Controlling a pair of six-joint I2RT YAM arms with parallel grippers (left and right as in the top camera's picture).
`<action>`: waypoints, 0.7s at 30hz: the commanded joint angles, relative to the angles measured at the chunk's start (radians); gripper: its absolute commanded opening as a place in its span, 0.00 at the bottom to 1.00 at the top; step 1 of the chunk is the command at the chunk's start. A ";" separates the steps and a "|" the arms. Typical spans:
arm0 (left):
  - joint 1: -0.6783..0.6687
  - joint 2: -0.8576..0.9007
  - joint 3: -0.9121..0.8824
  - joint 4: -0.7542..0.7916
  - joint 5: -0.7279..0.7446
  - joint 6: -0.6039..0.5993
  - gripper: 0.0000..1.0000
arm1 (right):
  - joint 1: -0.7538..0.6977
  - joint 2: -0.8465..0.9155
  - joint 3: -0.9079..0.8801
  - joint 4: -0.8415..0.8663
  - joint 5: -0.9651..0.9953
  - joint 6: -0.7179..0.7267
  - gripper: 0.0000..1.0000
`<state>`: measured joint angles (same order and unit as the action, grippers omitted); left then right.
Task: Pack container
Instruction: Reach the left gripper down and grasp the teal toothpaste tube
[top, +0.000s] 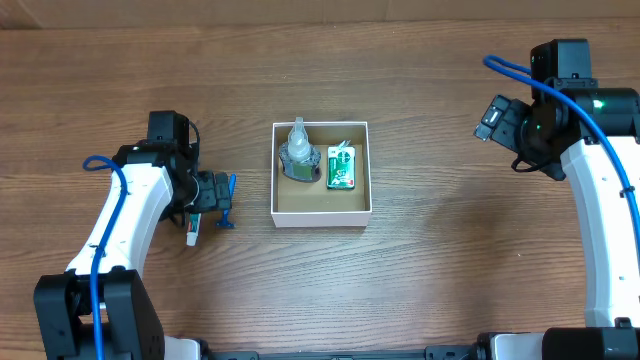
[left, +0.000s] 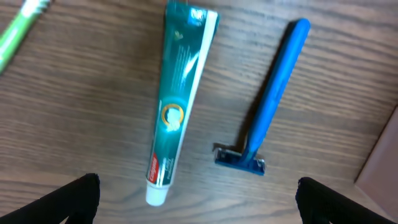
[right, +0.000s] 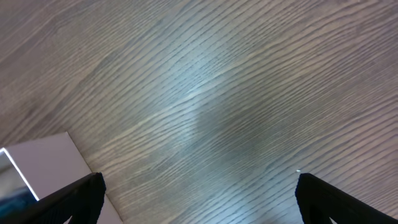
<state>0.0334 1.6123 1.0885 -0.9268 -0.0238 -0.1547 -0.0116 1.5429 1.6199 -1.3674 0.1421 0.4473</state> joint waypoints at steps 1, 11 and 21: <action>0.005 0.003 0.013 0.023 0.006 0.052 1.00 | -0.001 0.005 -0.004 0.000 -0.005 -0.035 1.00; 0.053 0.003 0.011 0.031 -0.009 0.034 1.00 | -0.001 0.005 -0.004 -0.001 -0.005 -0.060 1.00; 0.077 0.124 0.011 0.090 -0.009 0.043 1.00 | -0.001 0.005 -0.004 -0.006 -0.005 -0.063 1.00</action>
<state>0.1066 1.6688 1.0885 -0.8589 -0.0311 -0.1093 -0.0116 1.5433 1.6199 -1.3727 0.1349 0.3912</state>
